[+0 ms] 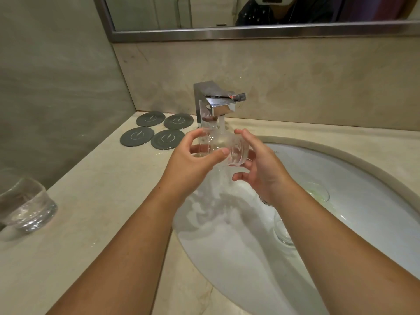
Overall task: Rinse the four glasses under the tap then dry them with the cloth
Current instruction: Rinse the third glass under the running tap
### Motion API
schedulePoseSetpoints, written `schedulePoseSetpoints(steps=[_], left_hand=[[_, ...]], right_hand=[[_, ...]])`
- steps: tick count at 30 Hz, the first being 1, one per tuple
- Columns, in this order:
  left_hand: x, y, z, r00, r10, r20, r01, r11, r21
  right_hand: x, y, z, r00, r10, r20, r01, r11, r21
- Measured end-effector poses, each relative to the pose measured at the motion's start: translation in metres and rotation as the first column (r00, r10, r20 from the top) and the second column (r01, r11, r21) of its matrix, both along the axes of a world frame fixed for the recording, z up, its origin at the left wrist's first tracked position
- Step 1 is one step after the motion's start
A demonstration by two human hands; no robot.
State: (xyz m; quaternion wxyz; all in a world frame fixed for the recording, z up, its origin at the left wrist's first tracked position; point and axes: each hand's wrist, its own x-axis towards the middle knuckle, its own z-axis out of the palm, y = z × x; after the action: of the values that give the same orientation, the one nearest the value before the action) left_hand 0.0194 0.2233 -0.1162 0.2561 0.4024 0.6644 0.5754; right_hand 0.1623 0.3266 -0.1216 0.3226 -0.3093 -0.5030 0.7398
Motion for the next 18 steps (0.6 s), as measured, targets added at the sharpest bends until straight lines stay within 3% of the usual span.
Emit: schedulePoseSetpoints(steps=[7,14,18], left_hand=[[0.0031,0.0008,-0.0018,0.994,-0.058,0.089,0.057,0.998,0.016],[0.0027,-0.0060,-0.0001,0.987,-0.156,-0.038,0.155,0.987,-0.034],[0.0025,-0.0052,-0.0001,0.992,-0.110,-0.068,0.109,0.994,-0.019]], right_hand=[[-0.0016,-0.0005,-0.0042,0.993,-0.047,-0.108,0.056,0.995,0.087],[-0.0025,0.0002,-0.0078,0.993,-0.101,-0.069,0.109,0.984,0.140],[-0.0032,-0.0003,-0.0067,0.993,-0.113,-0.019,0.115,0.984,0.134]])
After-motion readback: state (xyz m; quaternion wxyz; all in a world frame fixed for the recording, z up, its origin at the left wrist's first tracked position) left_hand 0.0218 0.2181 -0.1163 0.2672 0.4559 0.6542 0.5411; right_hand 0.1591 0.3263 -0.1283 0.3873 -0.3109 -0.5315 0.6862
